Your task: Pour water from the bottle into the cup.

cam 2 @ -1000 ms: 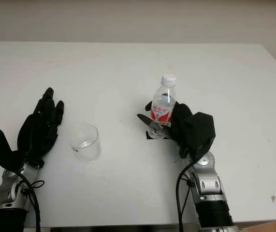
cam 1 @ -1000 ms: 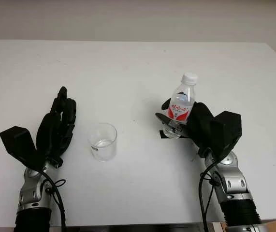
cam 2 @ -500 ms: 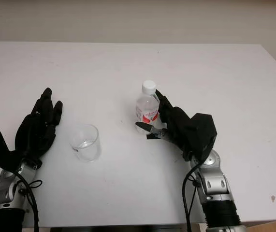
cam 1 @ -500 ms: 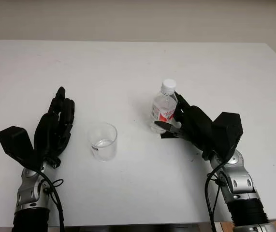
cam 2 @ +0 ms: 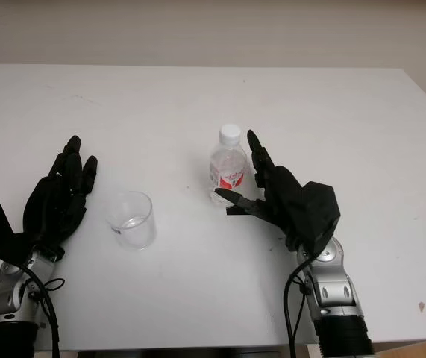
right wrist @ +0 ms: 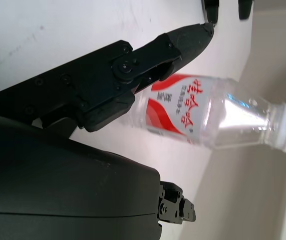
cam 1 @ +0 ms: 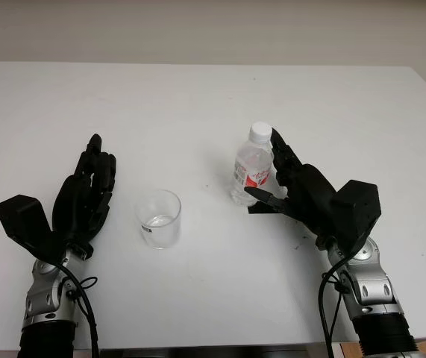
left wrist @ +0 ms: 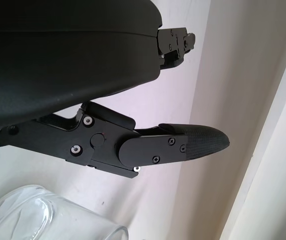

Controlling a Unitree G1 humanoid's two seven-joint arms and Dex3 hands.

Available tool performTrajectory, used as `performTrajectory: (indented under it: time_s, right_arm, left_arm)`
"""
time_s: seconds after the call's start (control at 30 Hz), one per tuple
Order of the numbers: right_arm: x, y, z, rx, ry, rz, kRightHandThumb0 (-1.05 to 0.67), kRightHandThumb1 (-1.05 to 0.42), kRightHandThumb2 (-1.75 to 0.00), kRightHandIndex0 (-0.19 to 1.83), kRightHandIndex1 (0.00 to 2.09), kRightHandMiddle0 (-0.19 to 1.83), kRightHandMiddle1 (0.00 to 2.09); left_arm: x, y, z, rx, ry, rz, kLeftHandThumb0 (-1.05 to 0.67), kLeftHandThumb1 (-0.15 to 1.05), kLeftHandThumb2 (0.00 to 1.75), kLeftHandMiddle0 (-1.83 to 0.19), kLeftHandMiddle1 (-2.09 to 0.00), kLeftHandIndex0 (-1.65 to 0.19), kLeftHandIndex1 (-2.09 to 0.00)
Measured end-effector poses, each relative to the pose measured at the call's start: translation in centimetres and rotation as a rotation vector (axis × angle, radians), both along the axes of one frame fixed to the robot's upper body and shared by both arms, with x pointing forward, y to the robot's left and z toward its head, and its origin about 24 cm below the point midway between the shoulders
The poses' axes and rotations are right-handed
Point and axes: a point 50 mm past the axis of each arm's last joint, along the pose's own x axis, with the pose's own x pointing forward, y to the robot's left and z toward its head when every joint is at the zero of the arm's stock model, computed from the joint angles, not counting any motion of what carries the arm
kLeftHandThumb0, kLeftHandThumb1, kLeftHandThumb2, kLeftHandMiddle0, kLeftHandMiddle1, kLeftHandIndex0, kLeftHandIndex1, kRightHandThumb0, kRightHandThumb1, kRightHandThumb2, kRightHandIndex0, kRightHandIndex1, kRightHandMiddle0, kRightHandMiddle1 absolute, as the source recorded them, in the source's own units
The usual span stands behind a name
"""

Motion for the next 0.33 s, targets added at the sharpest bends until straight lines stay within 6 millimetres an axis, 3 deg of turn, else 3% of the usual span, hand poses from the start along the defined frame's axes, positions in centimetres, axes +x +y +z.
performTrajectory:
  time_s: [0.33]
  right_arm:
    - [-0.3,-0.26,0.85,0.059,-0.109,-0.042,-0.96,-0.89,-0.05,-0.19,0.0,-0.19,0.0]
  left_arm:
    - [0.11,0.06,-0.07,-0.001,0.001,0.001,-0.73,1.05,0.44,0.1,-0.05,0.1,-0.05]
